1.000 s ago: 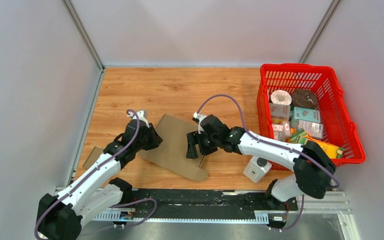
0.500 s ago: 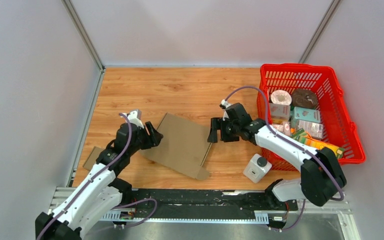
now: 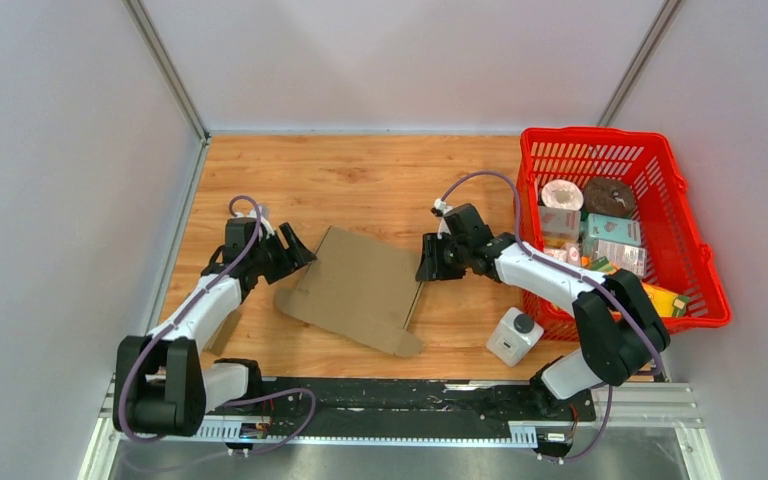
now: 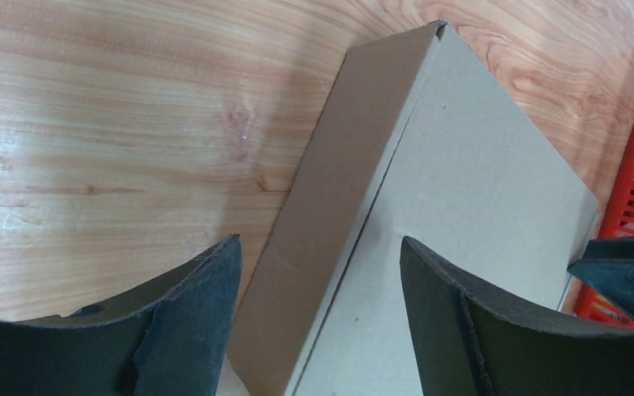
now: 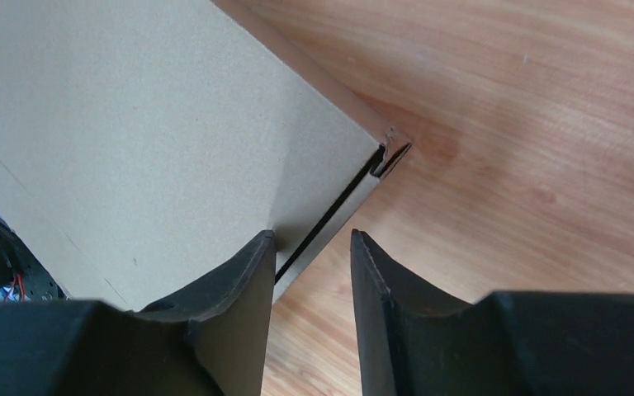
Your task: Fold the paper box
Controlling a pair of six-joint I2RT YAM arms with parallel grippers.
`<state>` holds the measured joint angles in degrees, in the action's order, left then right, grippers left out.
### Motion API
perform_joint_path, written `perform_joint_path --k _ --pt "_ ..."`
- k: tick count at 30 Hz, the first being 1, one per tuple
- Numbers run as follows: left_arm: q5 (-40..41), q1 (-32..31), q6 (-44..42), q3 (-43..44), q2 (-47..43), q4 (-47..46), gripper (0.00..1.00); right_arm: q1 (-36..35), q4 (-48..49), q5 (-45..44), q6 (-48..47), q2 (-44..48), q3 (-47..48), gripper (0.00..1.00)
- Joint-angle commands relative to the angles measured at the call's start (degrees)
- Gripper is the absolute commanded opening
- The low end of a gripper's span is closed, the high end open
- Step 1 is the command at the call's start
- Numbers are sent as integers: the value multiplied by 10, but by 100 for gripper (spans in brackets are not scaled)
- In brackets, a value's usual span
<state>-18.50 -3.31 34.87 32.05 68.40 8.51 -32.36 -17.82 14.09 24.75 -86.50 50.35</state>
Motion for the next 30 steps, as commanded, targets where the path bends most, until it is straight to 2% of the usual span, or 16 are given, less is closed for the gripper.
perform_joint_path --k 1,2,8,13,16,20,22,25,30 --pt "-39 4 -13 -28 -5 -83 78 21 17 -50 -19 -18 -30 38" --pt "-44 4 -4 -31 -12 -103 78 23 17 -56 -19 -19 -31 37" --pt "-67 8 -22 -24 -56 -33 79 43 0 -91 -13 -18 -39 30" --pt "-71 16 -9 -37 -95 -21 79 57 3 -91 -3 -24 -49 28" --pt "-96 16 4 -52 -94 -45 79 62 6 -93 -1 -27 -55 28" --pt "-145 17 15 -65 -51 -102 80 70 9 -91 5 -31 -64 25" --pt "-173 18 22 -72 -35 -122 80 73 10 -99 10 -32 -69 20" --pt "-183 18 46 -86 -17 -163 80 87 9 -91 18 -36 -73 12" --pt "-176 18 52 -97 -2 -202 80 113 11 -72 23 -43 -76 10"
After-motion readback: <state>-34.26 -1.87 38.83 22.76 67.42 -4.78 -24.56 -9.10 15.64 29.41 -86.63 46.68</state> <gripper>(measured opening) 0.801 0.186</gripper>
